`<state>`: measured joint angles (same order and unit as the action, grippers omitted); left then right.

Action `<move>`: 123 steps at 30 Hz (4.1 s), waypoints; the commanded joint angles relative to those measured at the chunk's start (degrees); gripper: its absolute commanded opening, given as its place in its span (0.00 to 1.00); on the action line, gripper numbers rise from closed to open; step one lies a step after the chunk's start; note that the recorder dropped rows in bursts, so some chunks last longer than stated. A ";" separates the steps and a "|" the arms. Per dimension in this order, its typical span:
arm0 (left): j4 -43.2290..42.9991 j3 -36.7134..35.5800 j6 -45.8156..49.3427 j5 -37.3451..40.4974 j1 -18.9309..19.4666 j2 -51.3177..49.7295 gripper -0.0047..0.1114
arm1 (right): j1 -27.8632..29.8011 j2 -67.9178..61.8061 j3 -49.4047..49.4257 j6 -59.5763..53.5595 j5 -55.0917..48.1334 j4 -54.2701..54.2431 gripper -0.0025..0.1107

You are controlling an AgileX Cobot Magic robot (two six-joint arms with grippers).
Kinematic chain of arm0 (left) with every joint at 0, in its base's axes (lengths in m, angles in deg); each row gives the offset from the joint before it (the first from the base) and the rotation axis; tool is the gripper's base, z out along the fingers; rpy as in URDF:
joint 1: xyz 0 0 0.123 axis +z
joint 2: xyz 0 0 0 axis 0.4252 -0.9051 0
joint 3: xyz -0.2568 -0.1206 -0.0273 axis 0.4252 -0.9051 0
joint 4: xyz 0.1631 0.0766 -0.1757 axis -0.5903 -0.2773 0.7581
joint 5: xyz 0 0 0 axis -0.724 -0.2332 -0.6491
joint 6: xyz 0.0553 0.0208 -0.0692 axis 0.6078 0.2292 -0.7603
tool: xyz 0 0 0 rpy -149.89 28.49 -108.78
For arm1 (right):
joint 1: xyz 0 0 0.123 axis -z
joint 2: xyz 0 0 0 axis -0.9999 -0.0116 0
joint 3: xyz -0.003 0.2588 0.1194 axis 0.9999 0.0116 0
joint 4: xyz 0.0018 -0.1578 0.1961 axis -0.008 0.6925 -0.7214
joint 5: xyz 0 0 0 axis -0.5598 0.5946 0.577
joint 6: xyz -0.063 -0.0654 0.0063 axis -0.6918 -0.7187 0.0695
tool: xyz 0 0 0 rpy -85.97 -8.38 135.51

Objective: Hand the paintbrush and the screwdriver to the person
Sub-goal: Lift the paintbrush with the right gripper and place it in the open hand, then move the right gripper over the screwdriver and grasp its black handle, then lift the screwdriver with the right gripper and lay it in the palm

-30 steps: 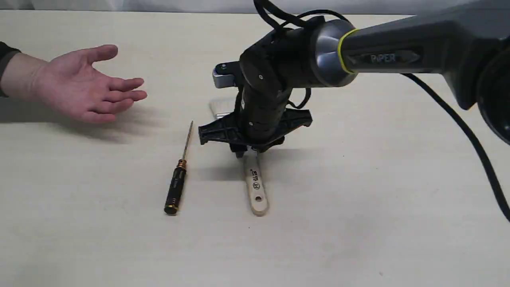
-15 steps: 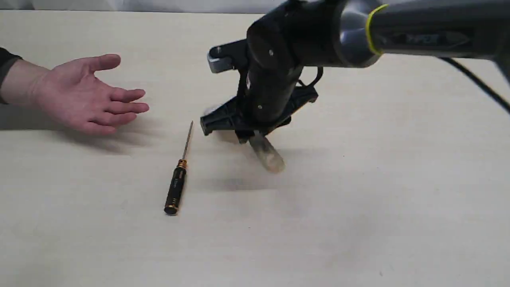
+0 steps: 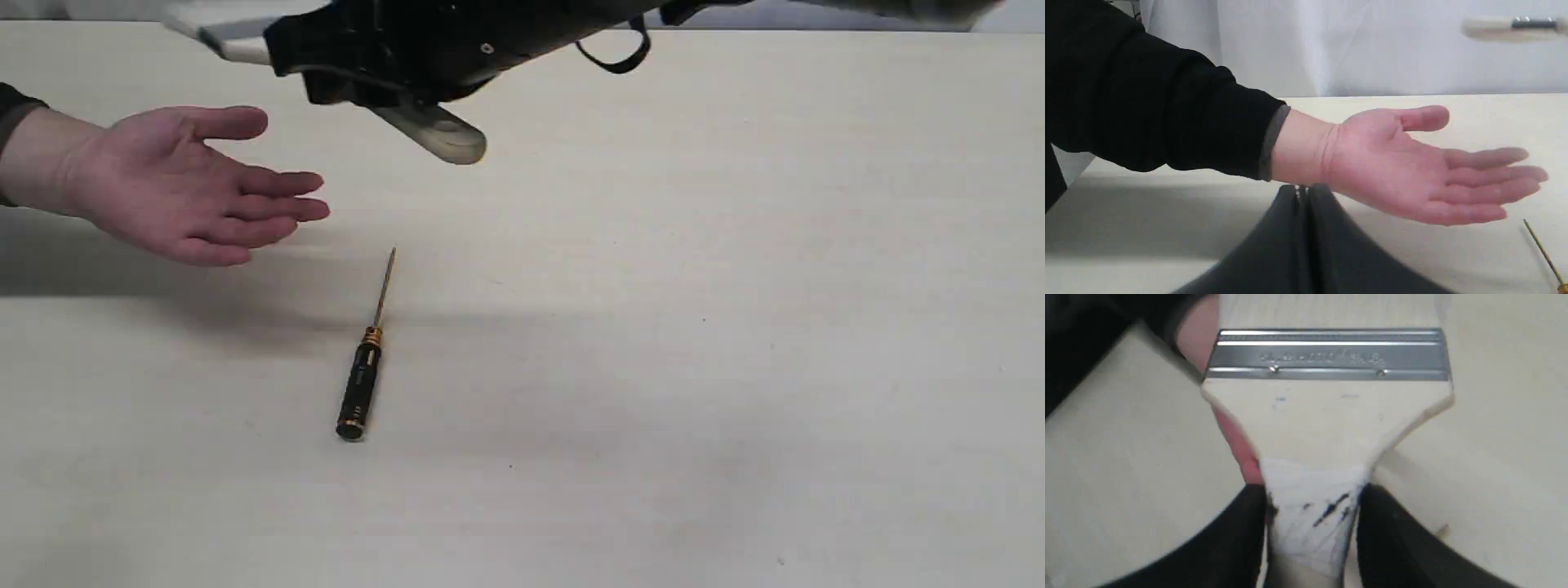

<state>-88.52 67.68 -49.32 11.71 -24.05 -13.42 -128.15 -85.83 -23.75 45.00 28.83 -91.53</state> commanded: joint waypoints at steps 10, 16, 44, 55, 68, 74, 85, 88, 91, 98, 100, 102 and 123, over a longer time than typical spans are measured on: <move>0.25 -0.12 -0.12 -0.22 -0.47 0.14 0.04 | -10.31 -13.75 -7.56 -32.96 13.50 -21.00 0.08; 0.25 -0.12 -0.12 -0.22 -0.47 0.14 0.04 | -10.67 -21.60 -11.91 -26.44 14.13 -21.00 0.41; 0.04 -0.12 -0.12 -0.35 -0.47 0.14 0.04 | -10.56 -4.19 -12.00 40.38 -28.50 42.71 0.51; 0.21 -0.12 -0.12 -0.20 -0.47 0.14 0.04 | -10.56 -12.29 -12.00 42.22 -25.76 40.53 0.51; 0.21 -0.12 -0.12 -0.31 -0.47 0.14 0.04 | -10.56 -23.38 -12.00 42.34 -19.30 38.54 0.51; 0.21 -0.12 -0.12 -0.31 -0.47 0.14 0.04 | -10.56 -26.23 -12.00 42.08 -16.27 35.50 0.43; 0.07 -0.12 -0.12 -0.41 -0.47 0.14 0.04 | -10.56 -27.25 -12.00 40.88 -15.17 34.40 0.36; 0.07 -0.12 -0.12 -0.41 -0.47 0.14 0.04 | -10.56 -27.12 -12.00 37.67 -15.52 34.40 0.28; 0.07 -0.12 -0.12 -0.41 -0.47 0.14 0.04 | -10.56 -25.26 -12.00 31.03 -17.46 35.09 0.08; 0.07 -0.12 -0.12 -0.41 -0.47 0.14 0.04 | -10.67 -15.09 -12.00 27.89 -21.85 36.06 0.06; 0.07 -0.12 -0.12 -0.41 -0.47 0.14 0.04 | -10.67 -11.22 -12.00 27.89 -21.41 36.36 0.06; 0.07 -0.12 -0.12 -0.41 -0.47 0.14 0.04 | -10.67 -7.96 -12.00 27.89 -19.87 36.41 0.06; 0.21 -0.12 -0.12 -0.31 -0.47 0.14 0.04 | -10.67 -17.09 -12.00 23.20 10.22 35.93 0.32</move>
<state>-88.52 67.68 -49.32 11.71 -24.05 -13.42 -138.88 -101.69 -35.76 69.13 36.71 -55.30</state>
